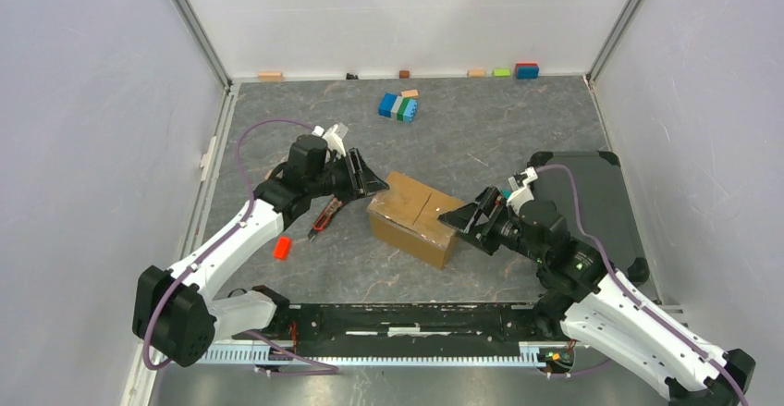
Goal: Unpack the express box
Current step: Open the express box at the center of the board.
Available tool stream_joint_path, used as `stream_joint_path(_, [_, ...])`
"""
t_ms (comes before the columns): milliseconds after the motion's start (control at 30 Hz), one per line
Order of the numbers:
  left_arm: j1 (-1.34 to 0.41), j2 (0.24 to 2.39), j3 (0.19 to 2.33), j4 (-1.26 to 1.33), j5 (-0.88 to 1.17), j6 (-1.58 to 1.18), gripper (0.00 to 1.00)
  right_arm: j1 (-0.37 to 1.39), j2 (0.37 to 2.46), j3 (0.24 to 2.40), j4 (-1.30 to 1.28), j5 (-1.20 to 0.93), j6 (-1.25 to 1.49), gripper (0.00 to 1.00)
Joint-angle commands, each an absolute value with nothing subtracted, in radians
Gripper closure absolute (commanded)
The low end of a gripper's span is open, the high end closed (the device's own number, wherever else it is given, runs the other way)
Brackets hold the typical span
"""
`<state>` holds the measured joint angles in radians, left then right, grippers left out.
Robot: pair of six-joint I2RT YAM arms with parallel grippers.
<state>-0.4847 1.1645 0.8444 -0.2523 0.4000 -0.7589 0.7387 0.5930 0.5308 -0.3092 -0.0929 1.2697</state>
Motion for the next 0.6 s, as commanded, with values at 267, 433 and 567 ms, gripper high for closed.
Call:
stream_joint_path(267, [-0.496, 1.164, 0.870, -0.270, 0.420, -0.725, 0.48, 0.739, 0.573, 0.567, -0.291, -0.096, 1.278, 0.06])
stream_joint_path(433, [-0.496, 1.162, 0.870, -0.270, 0.417, -0.727, 0.49, 0.739, 0.572, 0.545, -0.263, -0.113, 1.289, 0.06])
stream_joint_path(567, [-0.497, 1.154, 0.873, -0.295, 0.405, -0.718, 0.49, 0.739, 0.588, 0.596, -0.283, -0.104, 1.239, 0.08])
